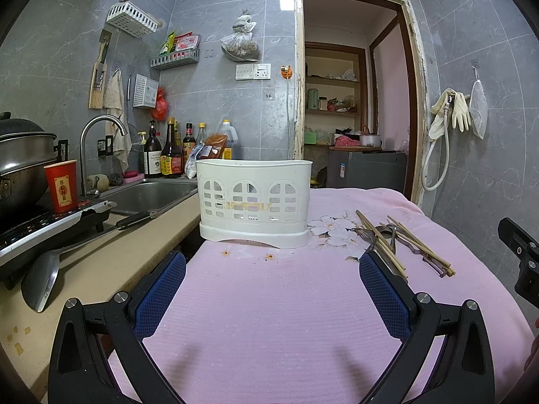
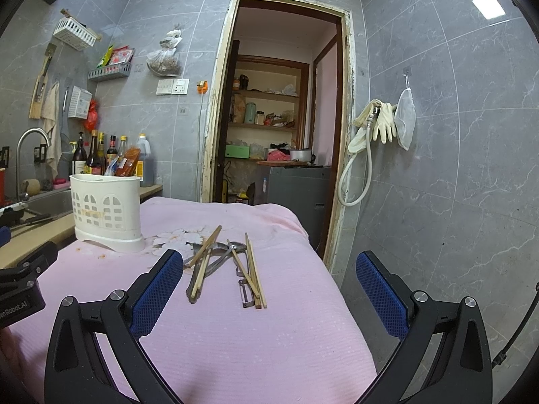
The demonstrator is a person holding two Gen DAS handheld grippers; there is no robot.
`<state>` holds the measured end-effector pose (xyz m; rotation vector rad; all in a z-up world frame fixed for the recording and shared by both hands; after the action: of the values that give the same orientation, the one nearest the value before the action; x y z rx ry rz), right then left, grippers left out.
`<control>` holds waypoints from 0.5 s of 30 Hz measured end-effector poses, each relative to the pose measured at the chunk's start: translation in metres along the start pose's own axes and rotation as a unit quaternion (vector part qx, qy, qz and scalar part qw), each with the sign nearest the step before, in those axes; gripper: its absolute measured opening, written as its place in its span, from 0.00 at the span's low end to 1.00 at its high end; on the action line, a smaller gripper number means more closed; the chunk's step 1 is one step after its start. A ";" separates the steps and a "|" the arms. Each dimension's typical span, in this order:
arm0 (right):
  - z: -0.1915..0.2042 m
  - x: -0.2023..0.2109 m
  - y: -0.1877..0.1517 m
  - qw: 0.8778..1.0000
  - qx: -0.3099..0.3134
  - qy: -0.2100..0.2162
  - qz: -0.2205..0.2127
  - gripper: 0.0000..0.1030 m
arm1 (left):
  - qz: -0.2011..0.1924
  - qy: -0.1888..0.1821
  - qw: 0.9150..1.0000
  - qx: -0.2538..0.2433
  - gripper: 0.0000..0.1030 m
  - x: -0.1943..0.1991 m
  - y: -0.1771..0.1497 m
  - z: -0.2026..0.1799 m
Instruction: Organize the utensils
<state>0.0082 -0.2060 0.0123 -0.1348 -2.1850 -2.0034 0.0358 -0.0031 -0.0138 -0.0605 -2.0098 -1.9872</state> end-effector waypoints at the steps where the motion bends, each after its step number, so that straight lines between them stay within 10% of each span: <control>1: 0.000 0.000 0.000 1.000 0.000 0.000 0.000 1.00 | 0.000 0.000 1.000 0.000 0.98 0.000 0.000 0.000; 15: -0.002 0.001 0.004 1.000 0.003 0.002 -0.002 1.00 | 0.001 -0.012 1.000 -0.010 0.98 -0.004 0.006 -0.005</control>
<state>0.0077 -0.2075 0.0166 -0.1254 -2.1905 -1.9968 0.0419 -0.0072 -0.0094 -0.0916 -2.0041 -2.0140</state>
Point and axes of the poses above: each gripper's, at about its wrist camera, not at the fingertips, and x roughly against the way its jaws point, z to its left, y to its top, the point moved 3 cm from there along -x, roughly the way its jaws point, and after that the axes turned 11 degrees about y, right-handed, at the moved point
